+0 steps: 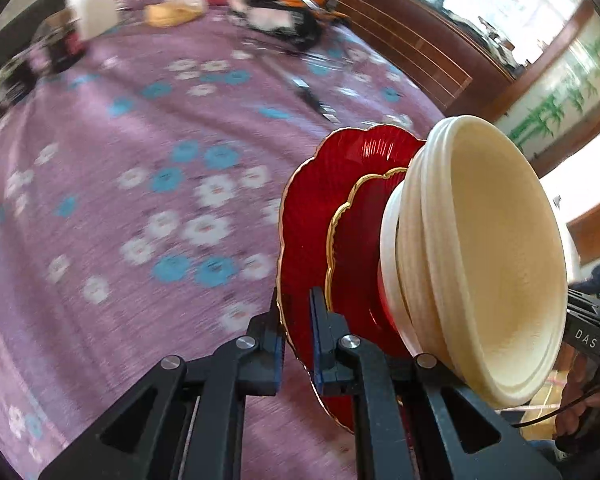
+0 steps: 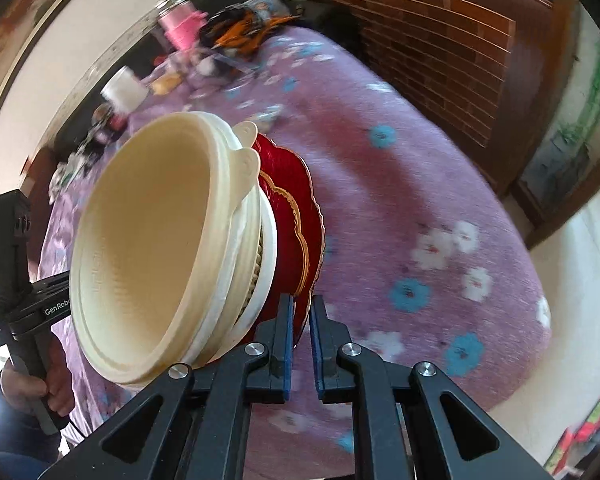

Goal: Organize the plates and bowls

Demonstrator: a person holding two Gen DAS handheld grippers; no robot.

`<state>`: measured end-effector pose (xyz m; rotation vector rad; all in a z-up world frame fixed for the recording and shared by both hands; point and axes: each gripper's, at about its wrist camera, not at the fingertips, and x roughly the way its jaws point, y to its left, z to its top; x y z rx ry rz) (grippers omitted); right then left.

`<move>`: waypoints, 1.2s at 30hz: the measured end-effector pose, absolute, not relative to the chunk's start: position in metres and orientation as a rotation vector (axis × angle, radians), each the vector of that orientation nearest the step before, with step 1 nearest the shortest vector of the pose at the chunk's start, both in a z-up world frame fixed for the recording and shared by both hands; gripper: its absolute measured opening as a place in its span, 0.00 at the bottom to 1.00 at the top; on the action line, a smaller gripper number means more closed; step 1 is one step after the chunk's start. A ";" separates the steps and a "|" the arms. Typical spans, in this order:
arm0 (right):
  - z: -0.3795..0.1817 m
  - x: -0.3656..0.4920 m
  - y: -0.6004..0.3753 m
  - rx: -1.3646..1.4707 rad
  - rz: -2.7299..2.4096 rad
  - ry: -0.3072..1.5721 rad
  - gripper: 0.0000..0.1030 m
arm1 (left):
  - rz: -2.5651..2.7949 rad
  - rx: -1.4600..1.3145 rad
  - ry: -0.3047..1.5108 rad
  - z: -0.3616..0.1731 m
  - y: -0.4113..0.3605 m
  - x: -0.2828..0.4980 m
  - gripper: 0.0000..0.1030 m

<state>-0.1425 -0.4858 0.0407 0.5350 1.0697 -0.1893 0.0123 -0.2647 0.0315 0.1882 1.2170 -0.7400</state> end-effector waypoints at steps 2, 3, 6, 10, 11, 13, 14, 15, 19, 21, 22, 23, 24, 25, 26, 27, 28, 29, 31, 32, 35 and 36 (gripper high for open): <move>0.041 -0.133 -0.474 0.513 -0.155 1.078 0.09 | -0.695 0.155 1.216 0.033 -0.241 0.015 0.09; 0.041 -0.126 -0.465 0.494 -0.132 1.085 0.09 | -0.673 0.139 1.218 0.033 -0.228 0.017 0.09; 0.040 -0.108 -0.439 0.447 -0.064 1.105 0.08 | -0.602 0.091 1.220 0.033 -0.190 0.020 0.09; 0.039 -0.085 -0.397 0.372 0.024 1.126 0.08 | -0.515 0.031 1.225 0.032 -0.143 0.020 0.09; 0.038 -0.080 -0.387 0.354 0.044 1.130 0.08 | -0.491 0.017 1.225 0.031 -0.130 0.019 0.09; 0.038 -0.069 -0.367 0.322 0.082 1.134 0.08 | -0.452 -0.005 1.224 0.029 -0.111 0.020 0.09; 0.038 -0.062 -0.354 0.306 0.103 1.136 0.08 | -0.435 -0.014 1.224 0.028 -0.102 0.020 0.09; 0.038 -0.058 -0.346 0.295 0.115 1.137 0.08 | -0.414 -0.026 1.221 0.028 -0.090 0.021 0.09; 0.037 -0.037 -0.314 0.259 0.149 1.133 0.08 | -0.369 -0.041 1.210 0.028 -0.063 0.028 0.09; 0.037 -0.025 -0.300 0.240 0.154 1.129 0.08 | -0.355 -0.038 1.204 0.028 -0.054 0.036 0.09; 0.037 -0.021 -0.297 0.239 0.153 1.128 0.08 | -0.353 -0.037 1.202 0.028 -0.055 0.039 0.09; 0.037 -0.016 -0.293 0.240 0.149 1.125 0.08 | -0.349 -0.040 1.197 0.027 -0.052 0.042 0.10; 0.037 -0.012 -0.291 0.240 0.145 1.119 0.08 | -0.347 -0.045 1.193 0.026 -0.050 0.043 0.10; 0.037 -0.009 -0.289 0.237 0.142 1.116 0.08 | -0.345 -0.050 1.189 0.026 -0.048 0.044 0.10; 0.038 -0.005 -0.286 0.237 0.137 1.112 0.08 | -0.344 -0.055 1.183 0.025 -0.046 0.044 0.10; 0.039 -0.004 -0.286 0.245 0.132 1.108 0.09 | -0.345 -0.054 1.171 0.026 -0.046 0.042 0.12; 0.041 -0.003 -0.284 0.254 0.125 1.103 0.09 | -0.345 -0.047 1.159 0.027 -0.045 0.039 0.13; 0.042 -0.004 -0.285 0.257 0.118 1.096 0.10 | -0.346 -0.030 1.141 0.029 -0.045 0.036 0.15; 0.048 -0.010 -0.287 0.254 0.098 1.077 0.10 | -0.337 -0.012 1.126 0.032 -0.039 0.029 0.22; 0.050 -0.014 -0.290 0.260 0.093 1.072 0.10 | -0.331 -0.017 1.121 0.033 -0.037 0.027 0.27; 0.057 -0.033 -0.298 0.255 0.061 1.060 0.11 | -0.299 -0.069 1.103 0.038 -0.024 0.010 0.41; 0.061 -0.041 -0.300 0.250 0.057 1.052 0.11 | -0.280 -0.085 1.080 0.042 -0.020 0.000 0.44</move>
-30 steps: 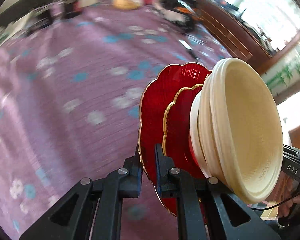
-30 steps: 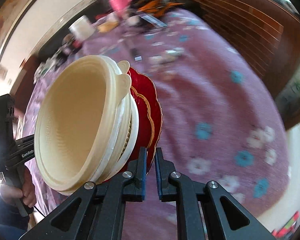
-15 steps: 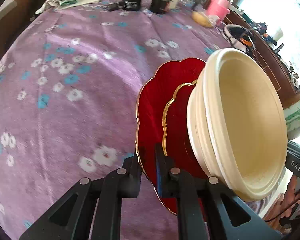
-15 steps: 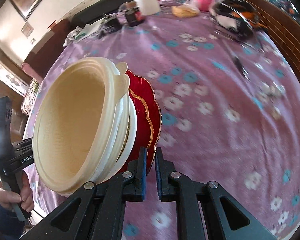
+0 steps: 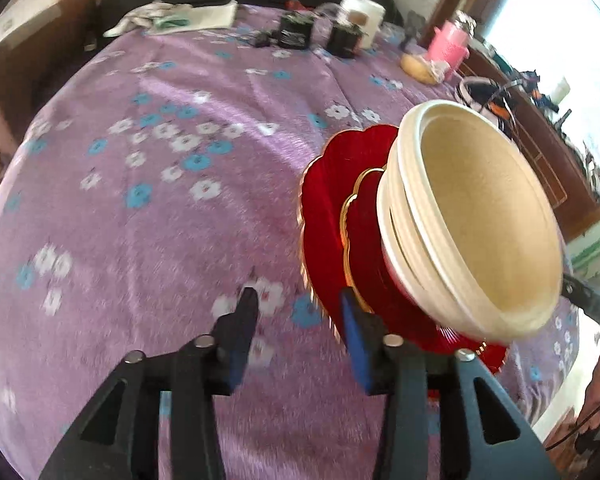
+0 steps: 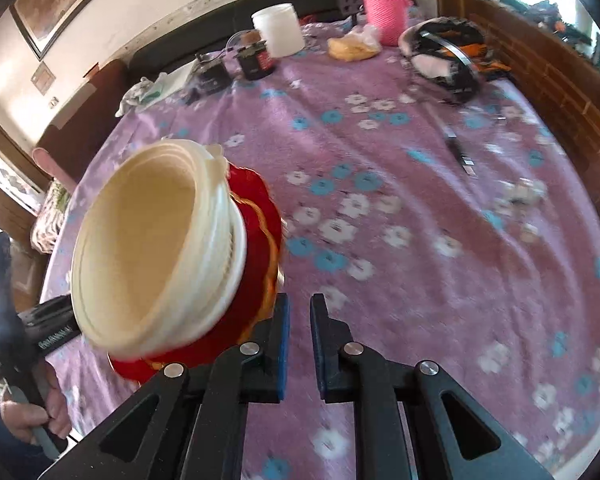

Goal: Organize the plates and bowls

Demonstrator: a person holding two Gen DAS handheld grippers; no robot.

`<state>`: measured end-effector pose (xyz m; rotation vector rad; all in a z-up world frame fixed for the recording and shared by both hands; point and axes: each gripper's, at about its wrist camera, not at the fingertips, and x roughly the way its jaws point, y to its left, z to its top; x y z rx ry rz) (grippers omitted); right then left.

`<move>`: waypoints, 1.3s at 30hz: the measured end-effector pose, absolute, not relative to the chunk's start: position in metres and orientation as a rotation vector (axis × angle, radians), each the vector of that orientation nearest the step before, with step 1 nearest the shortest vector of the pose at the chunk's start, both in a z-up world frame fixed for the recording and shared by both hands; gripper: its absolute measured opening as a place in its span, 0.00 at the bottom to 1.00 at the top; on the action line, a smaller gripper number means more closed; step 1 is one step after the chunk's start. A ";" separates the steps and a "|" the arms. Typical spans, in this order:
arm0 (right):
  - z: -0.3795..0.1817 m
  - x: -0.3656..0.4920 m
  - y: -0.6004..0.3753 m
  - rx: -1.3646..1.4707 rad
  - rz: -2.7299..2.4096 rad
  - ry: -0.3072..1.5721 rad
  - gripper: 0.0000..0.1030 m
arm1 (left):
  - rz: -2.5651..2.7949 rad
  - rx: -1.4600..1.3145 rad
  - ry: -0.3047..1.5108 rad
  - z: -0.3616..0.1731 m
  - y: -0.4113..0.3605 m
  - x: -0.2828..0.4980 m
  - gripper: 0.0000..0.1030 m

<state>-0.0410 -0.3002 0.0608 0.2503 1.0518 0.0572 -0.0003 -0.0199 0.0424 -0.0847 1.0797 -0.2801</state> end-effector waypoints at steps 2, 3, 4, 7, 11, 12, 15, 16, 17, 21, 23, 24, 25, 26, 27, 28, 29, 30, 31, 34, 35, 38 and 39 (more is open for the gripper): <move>0.066 -0.056 -0.302 0.247 0.070 1.039 0.11 | -0.248 -0.085 1.034 0.051 -0.018 -0.021 0.48; 0.069 -0.064 -0.301 0.230 0.078 1.028 0.11 | -0.232 -0.074 1.015 0.053 -0.022 -0.032 0.49; 0.071 -0.072 -0.299 0.203 0.090 1.014 0.11 | -0.225 -0.072 1.000 0.056 -0.025 -0.040 0.49; 0.076 -0.089 -0.290 0.135 0.177 0.987 0.11 | -0.232 -0.013 0.942 0.070 -0.047 -0.067 0.49; 0.088 -0.099 -0.285 0.049 0.268 0.902 0.12 | -0.258 0.110 0.823 0.097 -0.085 -0.097 0.81; 0.091 -0.102 -0.284 0.040 0.287 0.883 0.14 | -0.257 0.132 0.800 0.102 -0.094 -0.107 0.88; 0.093 -0.108 -0.282 0.012 0.358 0.844 0.38 | -0.233 0.166 0.804 0.103 -0.107 -0.124 0.89; 0.092 -0.109 -0.281 0.000 0.372 0.840 0.52 | -0.221 0.185 0.827 0.101 -0.110 -0.125 0.89; 0.091 -0.110 -0.279 -0.009 0.385 0.837 0.57 | -0.205 0.203 0.851 0.098 -0.112 -0.127 0.89; 0.084 -0.114 -0.273 -0.030 0.430 0.850 0.60 | -0.113 0.243 0.873 0.096 -0.111 -0.142 0.95; 0.083 -0.115 -0.271 -0.027 0.439 0.861 0.60 | -0.104 0.214 0.880 0.098 -0.105 -0.145 0.98; 0.082 -0.116 -0.269 -0.034 0.443 0.866 0.60 | -0.102 0.198 0.881 0.100 -0.101 -0.145 0.98; 0.083 -0.116 -0.268 -0.041 0.444 0.864 0.60 | -0.102 0.173 0.882 0.102 -0.097 -0.143 0.98; 0.085 -0.118 -0.266 -0.053 0.442 0.853 0.60 | -0.103 0.152 0.884 0.104 -0.093 -0.140 0.98; 0.087 -0.119 -0.266 -0.058 0.440 0.843 0.61 | -0.099 0.133 0.893 0.106 -0.088 -0.136 0.98; 0.089 -0.118 -0.267 -0.058 0.436 0.836 0.61 | -0.087 0.131 0.897 0.107 -0.086 -0.133 0.98; 0.092 -0.118 -0.268 -0.054 0.427 0.824 0.64 | -0.064 0.138 0.892 0.108 -0.082 -0.130 0.98; 0.094 -0.119 -0.271 -0.045 0.415 0.810 0.66 | -0.043 0.146 0.885 0.111 -0.078 -0.127 0.98; 0.096 -0.118 -0.272 -0.037 0.404 0.803 0.68 | -0.035 0.151 0.883 0.112 -0.076 -0.125 0.98; 0.099 -0.115 -0.276 -0.020 0.374 0.796 0.68 | -0.033 0.174 0.848 0.126 -0.073 -0.122 0.98; 0.100 -0.115 -0.277 -0.017 0.363 0.792 0.68 | -0.037 0.189 0.843 0.132 -0.073 -0.121 0.98; 0.103 -0.112 -0.277 -0.012 0.342 0.787 0.69 | -0.041 0.252 0.795 0.151 -0.078 -0.123 0.98; 0.105 -0.112 -0.276 -0.016 0.338 0.781 0.69 | -0.045 0.264 0.774 0.158 -0.079 -0.124 0.98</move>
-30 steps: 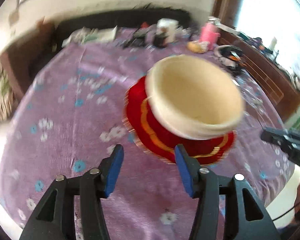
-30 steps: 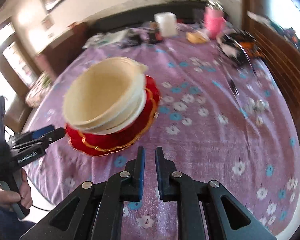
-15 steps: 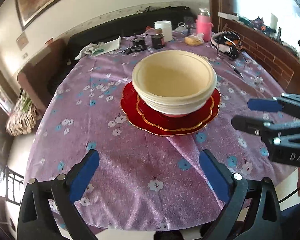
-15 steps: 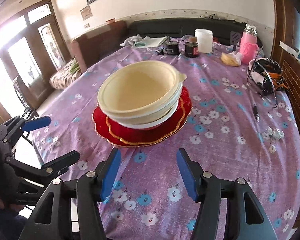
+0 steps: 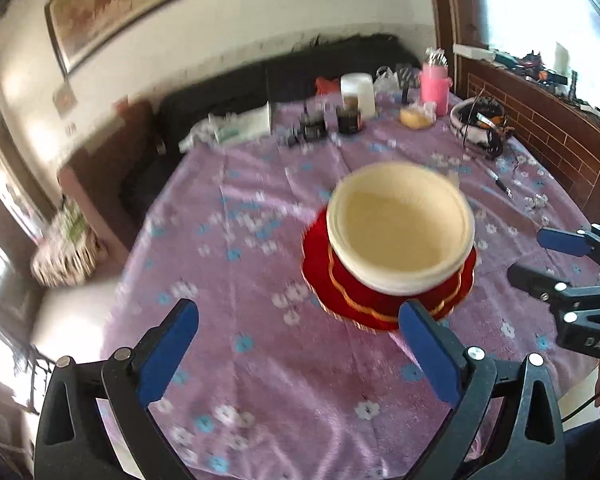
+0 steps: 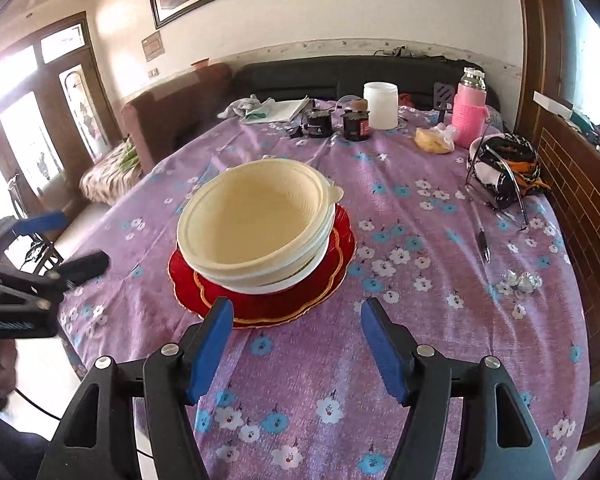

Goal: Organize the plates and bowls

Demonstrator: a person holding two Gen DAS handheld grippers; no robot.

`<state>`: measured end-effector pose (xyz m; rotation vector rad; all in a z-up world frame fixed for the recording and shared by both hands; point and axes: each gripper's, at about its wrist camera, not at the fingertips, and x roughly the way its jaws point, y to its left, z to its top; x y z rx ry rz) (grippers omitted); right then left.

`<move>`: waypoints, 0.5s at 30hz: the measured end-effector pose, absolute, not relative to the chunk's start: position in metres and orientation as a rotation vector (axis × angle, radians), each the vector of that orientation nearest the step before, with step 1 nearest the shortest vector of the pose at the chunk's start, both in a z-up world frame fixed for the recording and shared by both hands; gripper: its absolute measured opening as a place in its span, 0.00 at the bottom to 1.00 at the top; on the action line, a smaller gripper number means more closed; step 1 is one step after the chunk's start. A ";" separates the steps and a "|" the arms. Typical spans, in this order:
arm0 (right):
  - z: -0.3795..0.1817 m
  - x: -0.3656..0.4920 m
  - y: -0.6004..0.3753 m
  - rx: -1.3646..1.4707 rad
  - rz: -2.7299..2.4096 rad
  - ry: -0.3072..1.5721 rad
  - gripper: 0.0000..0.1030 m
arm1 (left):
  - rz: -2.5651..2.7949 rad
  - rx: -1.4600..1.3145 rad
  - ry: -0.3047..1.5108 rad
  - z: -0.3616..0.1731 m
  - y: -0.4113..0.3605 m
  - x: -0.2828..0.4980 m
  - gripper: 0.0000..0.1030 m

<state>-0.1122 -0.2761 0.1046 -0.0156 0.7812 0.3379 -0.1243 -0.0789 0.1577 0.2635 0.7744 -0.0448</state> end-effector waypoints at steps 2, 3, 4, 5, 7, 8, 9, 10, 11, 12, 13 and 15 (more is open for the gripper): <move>0.108 -0.112 -0.276 -0.015 0.339 0.764 0.72 | -0.064 0.274 0.743 0.171 -0.081 -0.128 0.98; 0.110 -0.112 -0.276 -0.012 0.340 0.759 0.73 | -0.068 0.280 0.721 0.176 -0.083 -0.131 0.98; 0.111 -0.111 -0.275 -0.007 0.341 0.756 0.74 | -0.066 0.289 0.708 0.178 -0.083 -0.131 0.98; 0.111 -0.110 -0.275 -0.004 0.343 0.755 0.74 | -0.067 0.305 0.704 0.179 -0.085 -0.132 0.98; 0.112 -0.108 -0.272 -0.005 0.344 0.757 0.74 | -0.080 0.330 0.721 0.175 -0.088 -0.129 0.98; 0.111 -0.107 -0.271 -0.004 0.345 0.757 0.74 | -0.072 0.340 0.727 0.173 -0.088 -0.129 0.98; 0.112 -0.106 -0.270 -0.001 0.349 0.756 0.74 | -0.065 0.344 0.728 0.172 -0.088 -0.129 0.98; 0.113 -0.105 -0.269 0.000 0.352 0.752 0.74 | -0.060 0.347 0.729 0.171 -0.087 -0.129 0.98; 0.114 -0.104 -0.268 -0.002 0.353 0.745 0.74 | -0.056 0.349 0.735 0.170 -0.086 -0.127 0.98; 0.115 -0.105 -0.266 -0.004 0.354 0.737 0.74 | -0.057 0.344 0.745 0.167 -0.084 -0.125 0.98; 0.116 -0.105 -0.266 -0.002 0.356 0.735 0.74 | -0.055 0.343 0.759 0.165 -0.083 -0.123 0.98; 0.115 -0.104 -0.265 0.002 0.358 0.735 0.74 | -0.048 0.348 0.779 0.160 -0.082 -0.119 0.98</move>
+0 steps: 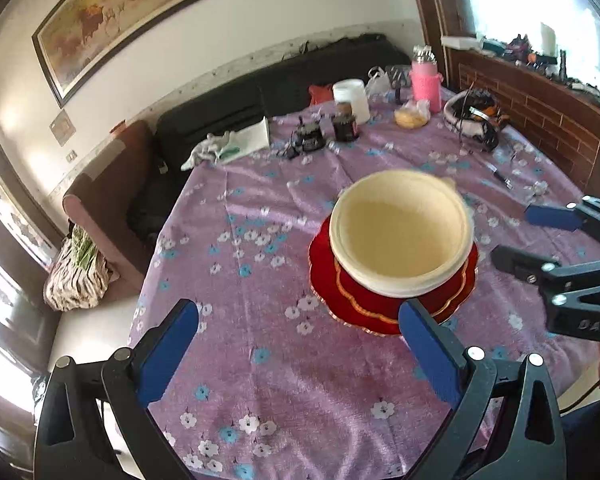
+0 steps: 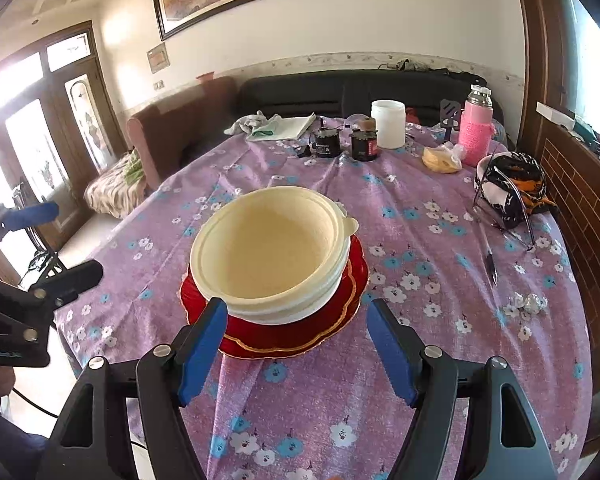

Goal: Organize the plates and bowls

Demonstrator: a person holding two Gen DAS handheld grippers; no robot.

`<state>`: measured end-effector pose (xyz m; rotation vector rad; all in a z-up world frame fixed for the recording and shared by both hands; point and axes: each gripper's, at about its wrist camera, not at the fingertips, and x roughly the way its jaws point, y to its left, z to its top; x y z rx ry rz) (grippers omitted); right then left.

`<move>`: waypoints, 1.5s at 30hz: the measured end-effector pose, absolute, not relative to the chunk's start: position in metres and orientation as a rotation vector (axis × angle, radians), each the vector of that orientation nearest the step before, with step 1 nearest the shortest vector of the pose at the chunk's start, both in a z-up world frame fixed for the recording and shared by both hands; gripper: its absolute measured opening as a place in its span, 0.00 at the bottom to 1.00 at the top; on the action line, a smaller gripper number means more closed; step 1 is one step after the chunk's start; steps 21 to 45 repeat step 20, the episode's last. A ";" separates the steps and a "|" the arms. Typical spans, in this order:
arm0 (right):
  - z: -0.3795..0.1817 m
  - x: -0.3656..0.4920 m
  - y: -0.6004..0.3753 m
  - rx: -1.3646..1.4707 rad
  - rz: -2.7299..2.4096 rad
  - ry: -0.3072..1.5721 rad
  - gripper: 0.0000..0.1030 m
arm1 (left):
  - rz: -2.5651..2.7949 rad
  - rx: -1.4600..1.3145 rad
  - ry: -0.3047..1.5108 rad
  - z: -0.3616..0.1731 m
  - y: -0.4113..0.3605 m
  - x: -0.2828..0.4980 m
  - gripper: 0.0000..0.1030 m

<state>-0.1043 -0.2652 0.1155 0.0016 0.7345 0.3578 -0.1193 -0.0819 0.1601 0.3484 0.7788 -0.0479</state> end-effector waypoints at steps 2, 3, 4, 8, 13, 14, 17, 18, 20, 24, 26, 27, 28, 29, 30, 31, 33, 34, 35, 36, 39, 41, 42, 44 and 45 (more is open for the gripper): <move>0.115 -0.104 -0.266 0.006 0.356 0.738 0.75 | -0.052 0.341 0.803 0.154 -0.081 -0.116 0.98; 0.115 -0.104 -0.267 0.010 0.353 0.739 0.75 | -0.057 0.338 0.815 0.151 -0.081 -0.114 0.98; 0.114 -0.104 -0.269 0.013 0.349 0.739 0.76 | -0.059 0.336 0.823 0.149 -0.081 -0.112 0.98; 0.114 -0.104 -0.274 0.022 0.337 0.743 0.80 | -0.064 0.328 0.852 0.140 -0.082 -0.107 0.98; 0.111 -0.104 -0.281 0.030 0.314 0.755 0.80 | -0.077 0.319 0.870 0.135 -0.086 -0.103 0.98; 0.111 -0.105 -0.283 0.032 0.310 0.755 0.80 | -0.079 0.318 0.872 0.134 -0.087 -0.102 0.98; 0.111 -0.105 -0.288 0.039 0.296 0.755 0.80 | -0.091 0.309 0.876 0.133 -0.088 -0.100 0.98; 0.111 -0.105 -0.289 0.040 0.292 0.756 0.80 | -0.087 0.307 0.874 0.133 -0.089 -0.101 0.98; 0.111 -0.106 -0.291 0.044 0.285 0.756 0.80 | -0.084 0.308 0.873 0.133 -0.089 -0.100 0.98; 0.111 -0.106 -0.291 0.044 0.285 0.756 0.80 | -0.084 0.308 0.873 0.133 -0.089 -0.100 0.98; 0.111 -0.106 -0.291 0.044 0.285 0.756 0.80 | -0.084 0.308 0.873 0.133 -0.089 -0.100 0.98; 0.111 -0.106 -0.291 0.044 0.285 0.756 0.80 | -0.084 0.308 0.873 0.133 -0.089 -0.100 0.98; 0.111 -0.106 -0.291 0.044 0.285 0.756 0.80 | -0.084 0.308 0.873 0.133 -0.089 -0.100 0.98; 0.111 -0.106 -0.291 0.044 0.285 0.756 0.80 | -0.084 0.308 0.873 0.133 -0.089 -0.100 0.98; 0.111 -0.106 -0.291 0.044 0.285 0.756 0.80 | -0.084 0.308 0.873 0.133 -0.089 -0.100 0.98; 0.111 -0.106 -0.291 0.044 0.285 0.756 0.80 | -0.084 0.308 0.873 0.133 -0.089 -0.100 0.98; 0.111 -0.106 -0.291 0.044 0.285 0.756 0.80 | -0.084 0.308 0.873 0.133 -0.089 -0.100 0.98; 0.111 -0.106 -0.291 0.044 0.285 0.756 0.80 | -0.084 0.308 0.873 0.133 -0.089 -0.100 0.98; 0.111 -0.106 -0.291 0.044 0.285 0.756 0.80 | -0.084 0.308 0.873 0.133 -0.089 -0.100 0.98; 0.111 -0.106 -0.291 0.044 0.285 0.756 0.80 | -0.084 0.308 0.873 0.133 -0.089 -0.100 0.98; 0.111 -0.106 -0.291 0.044 0.285 0.756 0.80 | -0.084 0.308 0.873 0.133 -0.089 -0.100 0.98; 0.111 -0.106 -0.291 0.044 0.285 0.756 0.80 | -0.084 0.308 0.873 0.133 -0.089 -0.100 0.98; 0.111 -0.106 -0.291 0.044 0.285 0.756 0.80 | -0.084 0.308 0.873 0.133 -0.089 -0.100 0.98; 0.111 -0.106 -0.291 0.044 0.285 0.756 0.80 | -0.084 0.308 0.873 0.133 -0.089 -0.100 0.98; 0.111 -0.106 -0.291 0.044 0.285 0.756 0.80 | -0.084 0.308 0.873 0.133 -0.089 -0.100 0.98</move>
